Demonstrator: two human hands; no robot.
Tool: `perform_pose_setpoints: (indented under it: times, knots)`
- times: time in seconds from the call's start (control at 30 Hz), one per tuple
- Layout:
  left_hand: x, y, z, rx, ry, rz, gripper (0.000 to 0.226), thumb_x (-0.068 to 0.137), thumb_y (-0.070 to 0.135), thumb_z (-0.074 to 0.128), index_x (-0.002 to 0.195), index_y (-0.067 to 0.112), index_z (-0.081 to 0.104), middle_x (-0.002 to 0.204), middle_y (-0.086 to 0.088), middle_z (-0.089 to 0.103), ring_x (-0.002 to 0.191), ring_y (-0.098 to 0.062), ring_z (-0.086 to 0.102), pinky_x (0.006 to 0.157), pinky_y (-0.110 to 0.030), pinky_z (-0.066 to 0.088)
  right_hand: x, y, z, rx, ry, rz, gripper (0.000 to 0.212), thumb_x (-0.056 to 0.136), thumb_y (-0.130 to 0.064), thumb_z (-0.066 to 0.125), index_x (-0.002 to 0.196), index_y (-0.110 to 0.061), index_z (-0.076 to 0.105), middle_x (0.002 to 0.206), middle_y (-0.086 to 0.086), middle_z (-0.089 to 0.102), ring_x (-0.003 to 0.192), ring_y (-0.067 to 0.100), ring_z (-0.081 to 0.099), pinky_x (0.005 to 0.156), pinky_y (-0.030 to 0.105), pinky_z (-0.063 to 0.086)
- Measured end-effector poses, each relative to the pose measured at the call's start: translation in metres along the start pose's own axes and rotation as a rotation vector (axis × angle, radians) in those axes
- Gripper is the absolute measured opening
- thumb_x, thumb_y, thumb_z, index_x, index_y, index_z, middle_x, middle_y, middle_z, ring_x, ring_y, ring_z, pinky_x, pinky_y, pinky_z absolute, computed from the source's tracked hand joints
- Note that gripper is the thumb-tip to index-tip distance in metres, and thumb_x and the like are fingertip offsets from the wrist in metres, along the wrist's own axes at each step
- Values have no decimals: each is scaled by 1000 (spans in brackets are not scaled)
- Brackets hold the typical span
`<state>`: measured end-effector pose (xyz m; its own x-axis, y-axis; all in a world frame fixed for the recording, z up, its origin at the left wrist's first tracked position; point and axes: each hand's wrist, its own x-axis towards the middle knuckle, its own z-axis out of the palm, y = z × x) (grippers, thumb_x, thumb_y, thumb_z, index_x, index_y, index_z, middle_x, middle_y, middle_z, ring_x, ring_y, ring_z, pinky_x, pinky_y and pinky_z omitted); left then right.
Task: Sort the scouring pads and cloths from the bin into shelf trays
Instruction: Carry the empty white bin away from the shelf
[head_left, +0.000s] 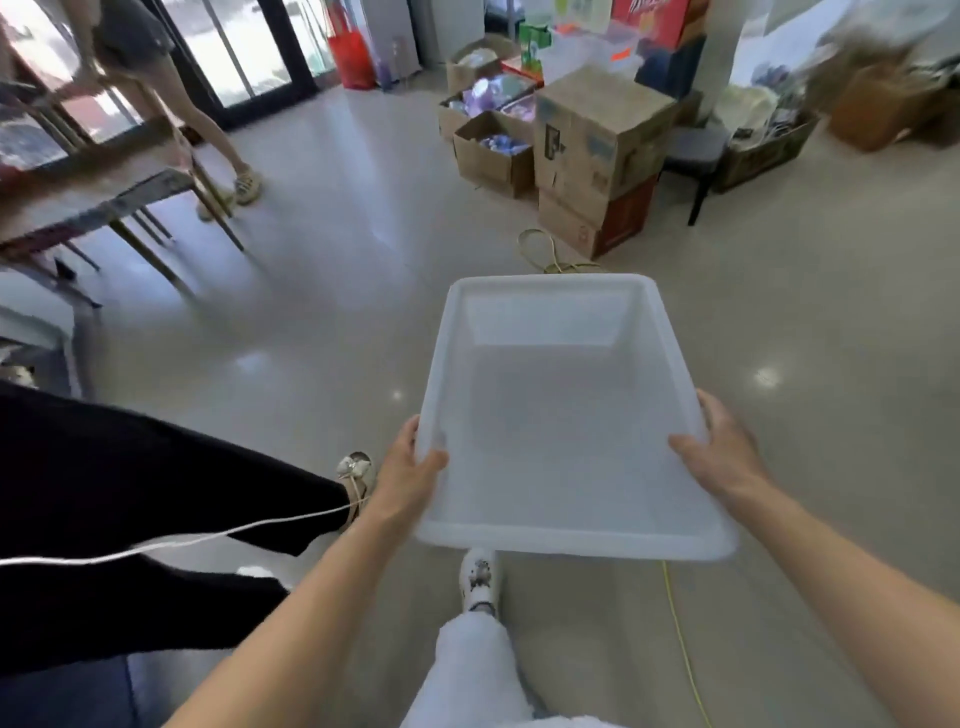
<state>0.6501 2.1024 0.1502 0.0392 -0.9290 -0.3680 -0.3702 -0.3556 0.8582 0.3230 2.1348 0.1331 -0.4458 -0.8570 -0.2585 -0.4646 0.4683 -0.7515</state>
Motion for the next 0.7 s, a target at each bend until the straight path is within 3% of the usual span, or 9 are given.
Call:
perform_pose_setpoints:
  times: [0.2,0.37,0.57,0.7]
  knots:
    - [150,85,-20,74,-70,108,43,90,11,59,129,28,52,114,-2,67,100,-26,66,93,-48,53,110,-75,14,110,124,6,59,79,-5,63,134,-17,49,117,7,65,101,28,63,88,38,50]
    - [253,149,-10,83,-101,164,44,90,7,60,131,21,53,116,-8,67,102,-28,64,92,-44,53,196,-124,2,112,209,19,57,79,-8,64,132,-20,50,116,4,64,100,27,62,89,39,50]
    - [370,213,31,43,-152,182,47,90,9,60,134,22,51,116,-2,66,102,-25,64,93,-44,53,318,-162,-20,95,236,22,58,81,-7,63,135,-18,47,108,0,59,99,25,60,86,33,47]
    - [449,256,66,17,-149,164,43,91,7,59,130,22,53,113,-2,66,99,-23,64,85,-35,52,413,-182,-35,119,227,38,57,81,-6,63,134,-21,48,105,0,61,97,26,61,85,35,49]
